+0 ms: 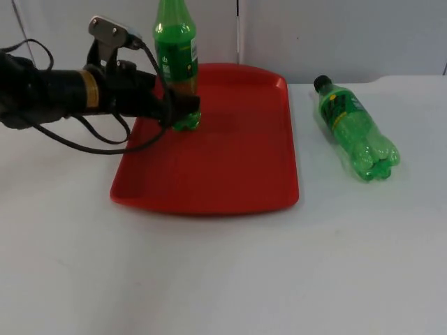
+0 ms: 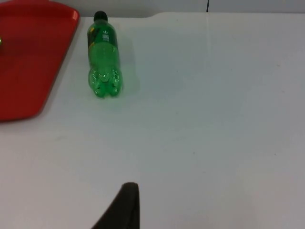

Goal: Place the bottle upright on the tray.

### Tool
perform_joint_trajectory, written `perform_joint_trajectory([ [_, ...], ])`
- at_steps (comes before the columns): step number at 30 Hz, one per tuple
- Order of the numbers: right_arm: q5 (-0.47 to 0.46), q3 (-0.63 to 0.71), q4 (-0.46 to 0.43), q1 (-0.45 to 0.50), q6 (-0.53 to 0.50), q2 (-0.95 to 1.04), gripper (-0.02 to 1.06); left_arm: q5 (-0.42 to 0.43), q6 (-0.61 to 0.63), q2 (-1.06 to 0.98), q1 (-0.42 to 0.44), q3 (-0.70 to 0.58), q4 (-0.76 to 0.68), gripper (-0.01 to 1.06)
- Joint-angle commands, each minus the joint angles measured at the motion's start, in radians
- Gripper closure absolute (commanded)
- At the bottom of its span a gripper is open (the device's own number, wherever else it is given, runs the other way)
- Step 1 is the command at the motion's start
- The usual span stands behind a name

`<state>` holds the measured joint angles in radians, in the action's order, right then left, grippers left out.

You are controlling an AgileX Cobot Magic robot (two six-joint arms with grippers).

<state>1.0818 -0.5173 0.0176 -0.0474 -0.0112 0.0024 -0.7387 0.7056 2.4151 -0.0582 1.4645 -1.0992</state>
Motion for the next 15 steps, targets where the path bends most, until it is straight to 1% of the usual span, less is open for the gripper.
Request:
perform_joint_trajectory([
  [1,-0.005,0.002,-0.001,0.006,-0.005,-0.002,-0.01,0.009,0.005,-0.063,0.017,-0.064,-0.01,0.0],
  [6,-0.005,0.002,-0.001,0.006,-0.005,-0.002,-0.01,0.009,0.028,-0.199,0.03,-0.234,-0.019,0.0],
  [7,-0.005,0.002,-0.001,0.006,-0.005,-0.002,-0.01,0.009,0.028,-0.199,0.03,-0.234,-0.019,0.0],
  [10,-0.005,0.002,-0.001,0.006,-0.005,-0.002,-0.01,0.009,0.04,-0.296,0.03,-0.308,-0.019,0.0],
  [11,-0.005,0.002,-0.001,0.006,-0.005,-0.002,-0.01,0.009,0.04,-0.296,0.03,-0.308,-0.019,0.0],
  [12,-0.005,0.002,-0.001,0.006,-0.005,-0.002,-0.01,0.015,0.053,-0.333,0.03,-0.33,-0.019,0.0],
  [15,-0.005,0.002,-0.001,0.006,-0.005,-0.002,-0.01,0.075,0.136,-0.463,0.03,-0.376,-0.068,0.0],
])
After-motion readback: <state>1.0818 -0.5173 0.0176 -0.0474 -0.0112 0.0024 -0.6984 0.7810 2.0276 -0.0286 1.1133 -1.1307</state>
